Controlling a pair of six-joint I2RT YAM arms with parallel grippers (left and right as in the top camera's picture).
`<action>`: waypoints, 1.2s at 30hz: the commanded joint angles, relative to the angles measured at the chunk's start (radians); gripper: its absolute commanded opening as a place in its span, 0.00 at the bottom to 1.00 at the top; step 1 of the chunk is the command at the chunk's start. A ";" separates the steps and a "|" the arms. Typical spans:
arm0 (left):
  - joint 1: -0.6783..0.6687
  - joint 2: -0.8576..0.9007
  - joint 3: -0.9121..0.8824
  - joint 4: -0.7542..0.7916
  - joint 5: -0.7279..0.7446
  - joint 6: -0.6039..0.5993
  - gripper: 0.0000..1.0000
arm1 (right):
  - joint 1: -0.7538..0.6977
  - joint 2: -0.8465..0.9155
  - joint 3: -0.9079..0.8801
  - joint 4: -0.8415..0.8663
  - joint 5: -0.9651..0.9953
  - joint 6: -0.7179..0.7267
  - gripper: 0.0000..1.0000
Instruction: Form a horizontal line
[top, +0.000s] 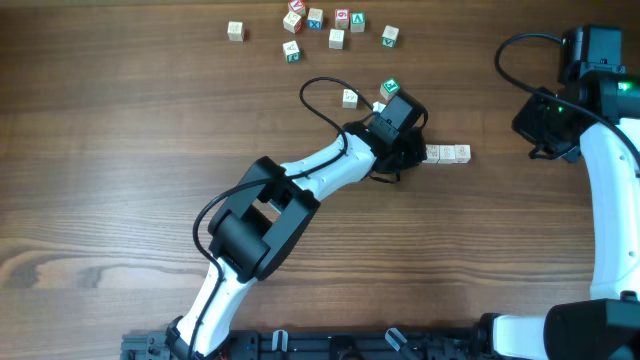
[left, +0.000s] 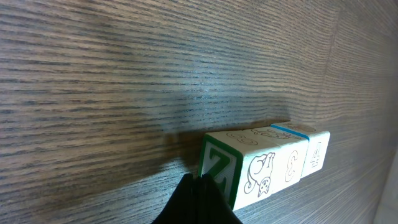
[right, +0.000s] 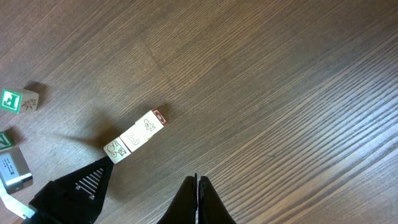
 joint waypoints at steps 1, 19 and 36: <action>-0.003 0.012 -0.003 0.007 0.020 -0.016 0.04 | -0.001 0.013 -0.008 -0.003 -0.008 0.013 0.05; -0.010 0.012 -0.003 0.021 0.047 -0.016 0.04 | -0.001 0.013 -0.008 -0.006 -0.008 0.013 0.05; -0.010 0.012 -0.003 0.015 0.046 -0.016 0.04 | -0.001 0.013 -0.008 -0.005 -0.008 0.013 0.05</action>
